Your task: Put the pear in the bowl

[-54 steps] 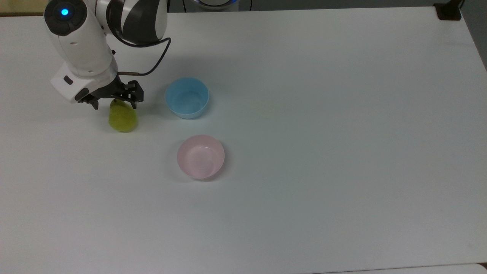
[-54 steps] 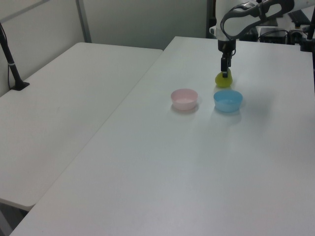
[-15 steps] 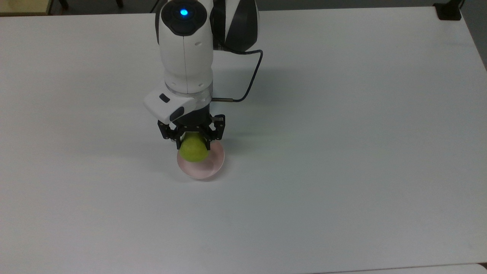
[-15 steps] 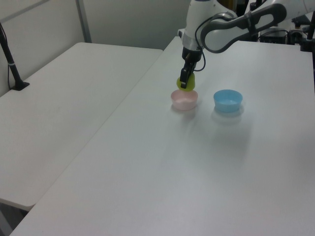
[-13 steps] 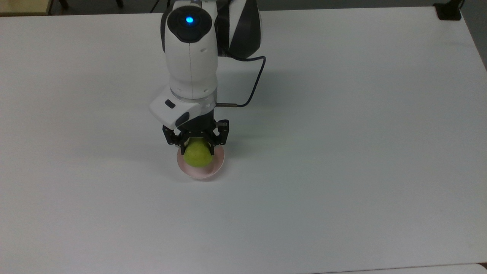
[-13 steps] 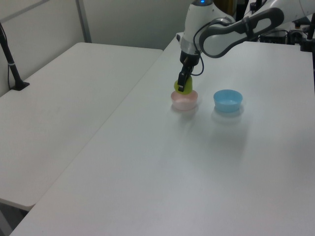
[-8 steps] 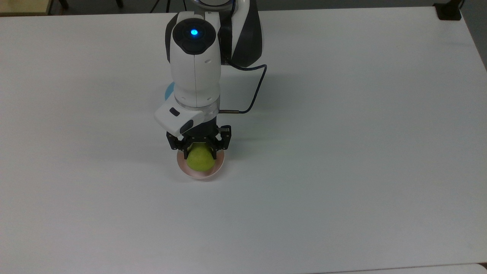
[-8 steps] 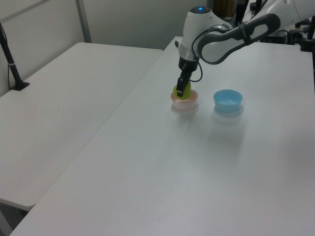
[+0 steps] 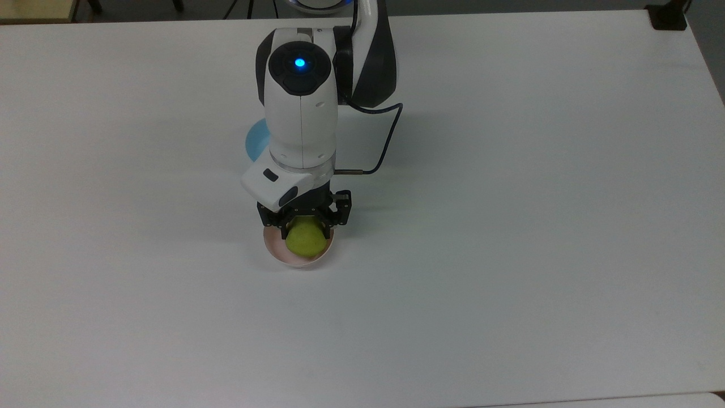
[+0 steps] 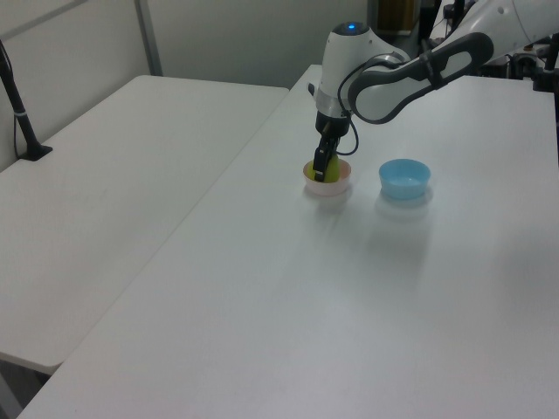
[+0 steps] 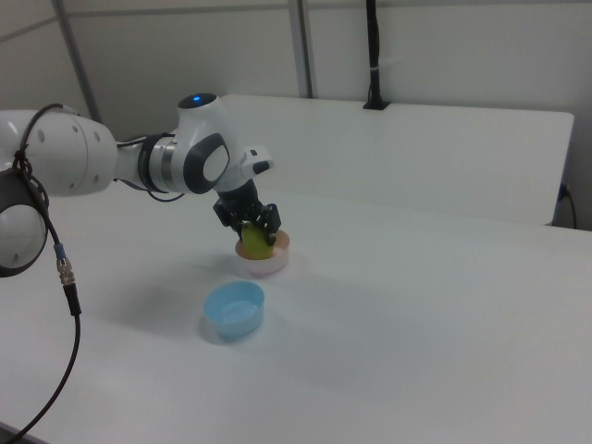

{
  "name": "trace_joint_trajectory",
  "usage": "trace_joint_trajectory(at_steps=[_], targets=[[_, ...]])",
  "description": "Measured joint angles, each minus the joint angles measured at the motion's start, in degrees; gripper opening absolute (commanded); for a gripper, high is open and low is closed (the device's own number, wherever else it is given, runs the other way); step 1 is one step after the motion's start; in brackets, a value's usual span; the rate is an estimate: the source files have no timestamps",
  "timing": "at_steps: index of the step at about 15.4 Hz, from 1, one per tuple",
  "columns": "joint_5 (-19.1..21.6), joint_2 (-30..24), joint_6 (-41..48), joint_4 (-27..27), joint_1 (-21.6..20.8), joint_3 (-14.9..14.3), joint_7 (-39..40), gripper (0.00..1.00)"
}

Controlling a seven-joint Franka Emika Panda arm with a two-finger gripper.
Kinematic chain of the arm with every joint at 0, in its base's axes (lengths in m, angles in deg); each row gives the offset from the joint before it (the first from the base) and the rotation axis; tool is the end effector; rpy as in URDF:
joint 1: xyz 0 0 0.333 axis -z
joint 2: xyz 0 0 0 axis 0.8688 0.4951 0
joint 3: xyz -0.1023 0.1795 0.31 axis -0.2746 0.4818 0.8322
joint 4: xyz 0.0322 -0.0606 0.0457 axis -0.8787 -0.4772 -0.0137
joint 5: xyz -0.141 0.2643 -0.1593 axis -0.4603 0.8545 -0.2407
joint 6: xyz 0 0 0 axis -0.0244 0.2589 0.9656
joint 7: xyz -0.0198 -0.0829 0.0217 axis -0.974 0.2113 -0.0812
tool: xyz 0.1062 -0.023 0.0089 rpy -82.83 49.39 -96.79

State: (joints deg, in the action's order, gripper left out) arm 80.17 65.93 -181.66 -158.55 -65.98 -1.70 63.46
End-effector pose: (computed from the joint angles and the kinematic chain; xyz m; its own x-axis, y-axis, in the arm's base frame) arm 0.7007 0.0383 0.4192 0.9761 0.0861 0.1994 0.0724 -0.9945 0.0753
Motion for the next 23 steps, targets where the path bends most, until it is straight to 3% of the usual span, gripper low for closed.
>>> trace_joint_trajectory(at_steps=[8, 20, 23], targets=[[0.0, -4.2, 4.02, 1.29, 0.08, -0.05, -1.36, 1.0], [0.0, -21.65, 30.28, 1.44, 0.11, -0.11, -4.3, 1.0], [0.0, -24.72, 33.4, 0.74, 0.16, -0.51, -4.43, 1.0]])
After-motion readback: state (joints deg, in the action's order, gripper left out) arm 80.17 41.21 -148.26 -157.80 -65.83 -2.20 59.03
